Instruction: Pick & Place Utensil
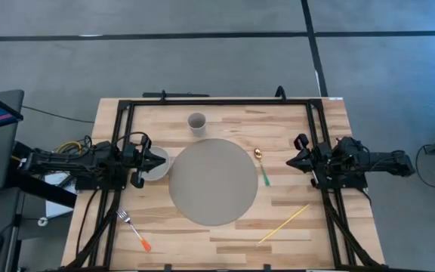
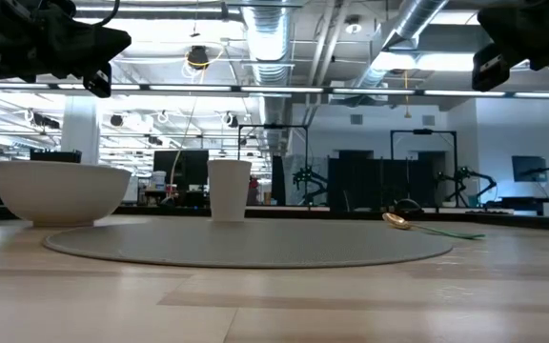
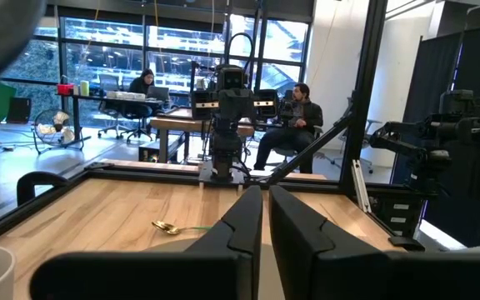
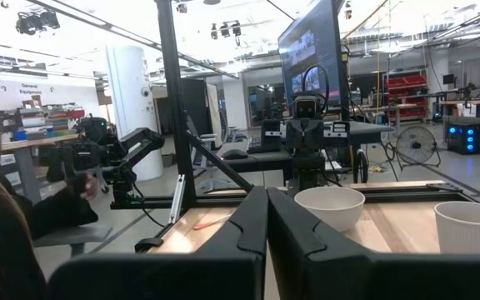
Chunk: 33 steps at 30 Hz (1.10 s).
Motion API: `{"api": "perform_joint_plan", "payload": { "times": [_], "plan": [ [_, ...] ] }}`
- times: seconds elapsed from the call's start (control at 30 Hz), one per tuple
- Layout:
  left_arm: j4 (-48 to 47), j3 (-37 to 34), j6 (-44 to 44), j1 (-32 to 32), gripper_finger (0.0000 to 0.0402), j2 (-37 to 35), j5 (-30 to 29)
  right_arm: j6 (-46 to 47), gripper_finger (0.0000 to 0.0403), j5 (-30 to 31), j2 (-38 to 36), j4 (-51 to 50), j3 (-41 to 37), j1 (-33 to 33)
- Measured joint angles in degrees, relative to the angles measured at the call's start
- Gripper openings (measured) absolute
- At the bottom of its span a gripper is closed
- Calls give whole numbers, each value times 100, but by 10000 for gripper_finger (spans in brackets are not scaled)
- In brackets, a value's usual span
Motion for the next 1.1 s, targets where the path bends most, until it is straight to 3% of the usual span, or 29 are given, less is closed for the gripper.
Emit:
{"api": "perform_joint_plan", "payload": {
  "times": [0.8,1.1],
  "plan": [
    [62,0,-1,0,26,2,-5,0,0,1,0,0,0,-1],
    [66,0,2,0,26,2,-1017,0,0,0,2,0,0,1]
  ]
}}
